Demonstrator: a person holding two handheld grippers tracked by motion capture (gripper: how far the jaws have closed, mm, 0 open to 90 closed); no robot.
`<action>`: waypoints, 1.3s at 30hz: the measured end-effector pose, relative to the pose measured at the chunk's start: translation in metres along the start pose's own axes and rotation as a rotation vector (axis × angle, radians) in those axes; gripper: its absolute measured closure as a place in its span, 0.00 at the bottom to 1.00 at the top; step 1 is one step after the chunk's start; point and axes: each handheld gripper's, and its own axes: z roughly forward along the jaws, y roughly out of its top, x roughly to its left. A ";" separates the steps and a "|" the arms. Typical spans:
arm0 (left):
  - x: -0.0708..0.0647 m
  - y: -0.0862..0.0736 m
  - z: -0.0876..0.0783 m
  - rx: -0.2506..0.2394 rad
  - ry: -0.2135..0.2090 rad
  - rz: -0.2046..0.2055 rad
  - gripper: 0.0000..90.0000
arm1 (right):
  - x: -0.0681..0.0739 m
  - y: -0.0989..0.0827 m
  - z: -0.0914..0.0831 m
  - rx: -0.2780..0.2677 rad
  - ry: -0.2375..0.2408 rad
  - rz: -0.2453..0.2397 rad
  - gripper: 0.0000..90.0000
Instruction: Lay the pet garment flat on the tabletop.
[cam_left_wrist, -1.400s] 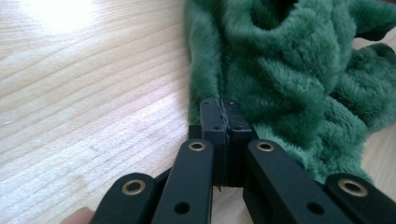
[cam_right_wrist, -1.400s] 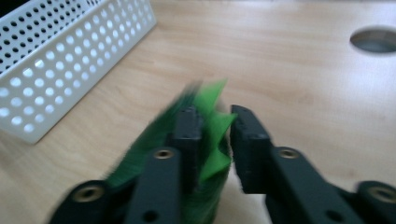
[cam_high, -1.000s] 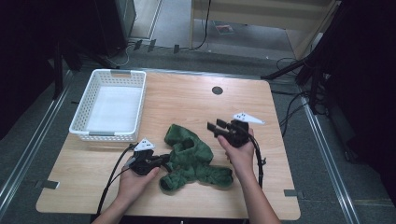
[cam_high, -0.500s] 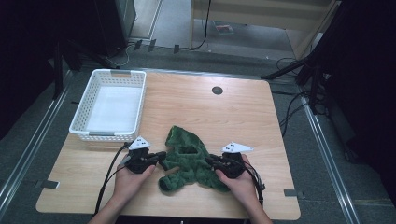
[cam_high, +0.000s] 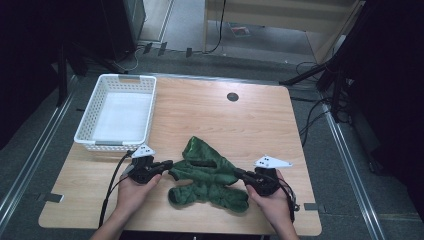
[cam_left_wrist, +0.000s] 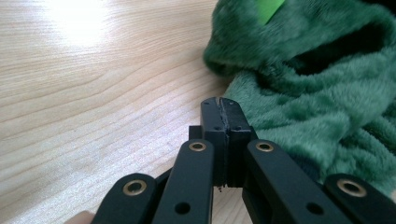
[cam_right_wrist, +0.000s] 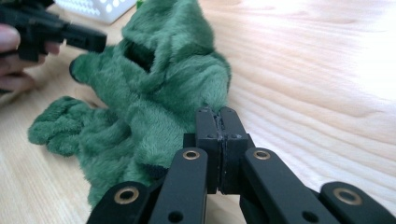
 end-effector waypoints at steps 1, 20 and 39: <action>0.001 -0.001 0.000 0.001 0.017 0.007 1.00 | -0.005 -0.001 -0.001 0.002 -0.070 -0.004 1.00; -0.032 0.009 0.027 -0.023 -0.107 0.014 0.54 | -0.026 0.000 -0.006 -0.056 -0.006 0.081 0.48; -0.045 0.029 0.022 -0.050 -0.086 0.097 1.00 | -0.015 0.019 -0.012 -0.085 -0.040 -0.015 0.99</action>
